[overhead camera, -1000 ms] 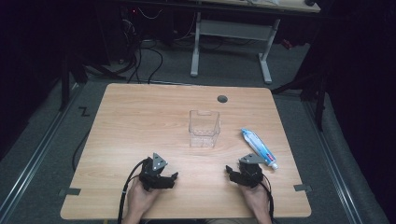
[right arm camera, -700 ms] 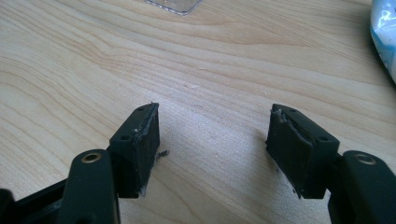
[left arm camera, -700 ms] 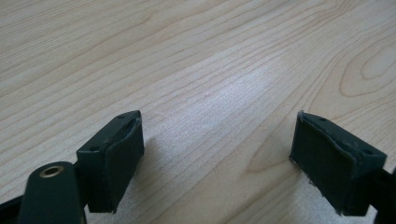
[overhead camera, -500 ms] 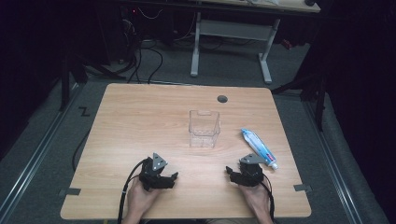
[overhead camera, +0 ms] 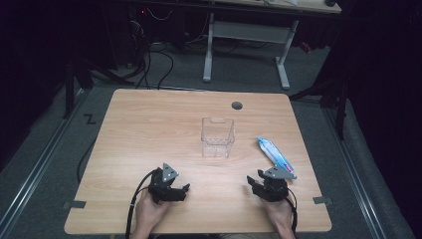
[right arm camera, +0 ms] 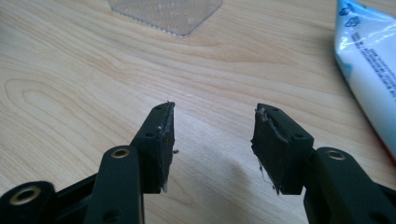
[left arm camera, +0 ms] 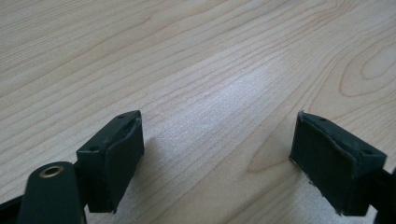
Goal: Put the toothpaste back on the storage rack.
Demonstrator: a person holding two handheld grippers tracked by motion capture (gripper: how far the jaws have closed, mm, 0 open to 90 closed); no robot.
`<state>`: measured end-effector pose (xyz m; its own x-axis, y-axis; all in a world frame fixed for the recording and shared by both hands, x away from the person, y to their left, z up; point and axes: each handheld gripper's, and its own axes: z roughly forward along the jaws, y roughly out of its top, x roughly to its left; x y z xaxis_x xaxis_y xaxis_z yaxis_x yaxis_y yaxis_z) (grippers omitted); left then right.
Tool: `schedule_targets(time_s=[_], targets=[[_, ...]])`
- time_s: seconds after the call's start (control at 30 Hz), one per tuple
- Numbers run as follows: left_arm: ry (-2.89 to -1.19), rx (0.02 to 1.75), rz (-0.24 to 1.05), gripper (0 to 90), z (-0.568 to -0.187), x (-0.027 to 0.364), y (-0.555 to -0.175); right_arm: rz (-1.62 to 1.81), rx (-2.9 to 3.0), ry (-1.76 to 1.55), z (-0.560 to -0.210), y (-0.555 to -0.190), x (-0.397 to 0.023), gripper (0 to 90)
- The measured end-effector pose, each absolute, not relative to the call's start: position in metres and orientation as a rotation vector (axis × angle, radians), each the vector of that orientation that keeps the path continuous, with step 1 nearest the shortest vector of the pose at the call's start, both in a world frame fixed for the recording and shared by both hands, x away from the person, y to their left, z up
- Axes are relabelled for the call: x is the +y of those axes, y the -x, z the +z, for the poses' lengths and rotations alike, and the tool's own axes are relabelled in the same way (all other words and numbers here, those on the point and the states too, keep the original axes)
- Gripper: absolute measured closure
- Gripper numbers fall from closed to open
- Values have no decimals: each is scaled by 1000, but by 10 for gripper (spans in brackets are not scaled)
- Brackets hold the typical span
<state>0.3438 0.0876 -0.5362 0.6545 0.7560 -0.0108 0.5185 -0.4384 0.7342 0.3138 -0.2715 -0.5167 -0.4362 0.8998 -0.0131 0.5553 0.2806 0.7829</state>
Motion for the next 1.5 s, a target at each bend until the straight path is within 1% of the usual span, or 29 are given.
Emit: schedule_targets(time_s=[0.3, 0.6, 0.83, 1.03, 1.5], targets=[[-2139, 985, 416, 172, -536, 88, -344, 1045, 2049, -1321, -512, -309, -288, 540], [-2139, 984, 417, 172, -536, 88, -344, 1052, 2047, -1330, -507, -306, -299, 553], [-2139, 984, 418, 173, -536, 88, -344, 1049, 2011, -1347, -501, -303, -308, 523], [-2135, 988, 414, 176, -536, 88, -344, 1093, 1988, -1345, -494, -305, -319, 462], [-2132, 990, 414, 181, -536, 88, -344, 1099, 1920, -1395, -480, -314, -337, 445]])
